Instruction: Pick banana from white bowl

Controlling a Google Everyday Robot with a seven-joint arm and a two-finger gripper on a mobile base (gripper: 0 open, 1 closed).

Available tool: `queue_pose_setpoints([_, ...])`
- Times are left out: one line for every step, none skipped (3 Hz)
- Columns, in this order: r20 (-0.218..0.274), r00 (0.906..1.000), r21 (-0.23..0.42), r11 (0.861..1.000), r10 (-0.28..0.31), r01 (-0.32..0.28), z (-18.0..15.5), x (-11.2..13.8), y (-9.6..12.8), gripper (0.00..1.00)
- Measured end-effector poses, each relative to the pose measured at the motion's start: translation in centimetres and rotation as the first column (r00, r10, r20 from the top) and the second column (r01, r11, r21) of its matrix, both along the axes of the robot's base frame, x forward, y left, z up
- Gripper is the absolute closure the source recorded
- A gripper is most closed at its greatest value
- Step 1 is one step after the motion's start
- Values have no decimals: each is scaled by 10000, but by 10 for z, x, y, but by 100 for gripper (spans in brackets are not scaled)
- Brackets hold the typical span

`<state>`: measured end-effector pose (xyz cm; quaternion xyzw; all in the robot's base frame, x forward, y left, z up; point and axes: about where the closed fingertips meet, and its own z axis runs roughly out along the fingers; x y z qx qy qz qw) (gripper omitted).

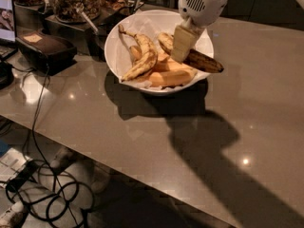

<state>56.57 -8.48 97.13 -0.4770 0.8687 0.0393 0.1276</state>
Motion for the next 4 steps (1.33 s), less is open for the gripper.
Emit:
queue_pose_setpoints([193, 9998, 100, 9999, -38, 36, 1, 6, 3, 100])
queue_pose_setpoints([314, 9985, 97, 9989, 456, -459, 5, 0, 18, 100])
queue_pose_setpoints([264, 9826, 146, 9828, 1839, -1843, 16, -24, 60, 100])
queue_pose_setpoints([200, 9558, 10, 9560, 2932, -2933, 23, -40, 101, 100])
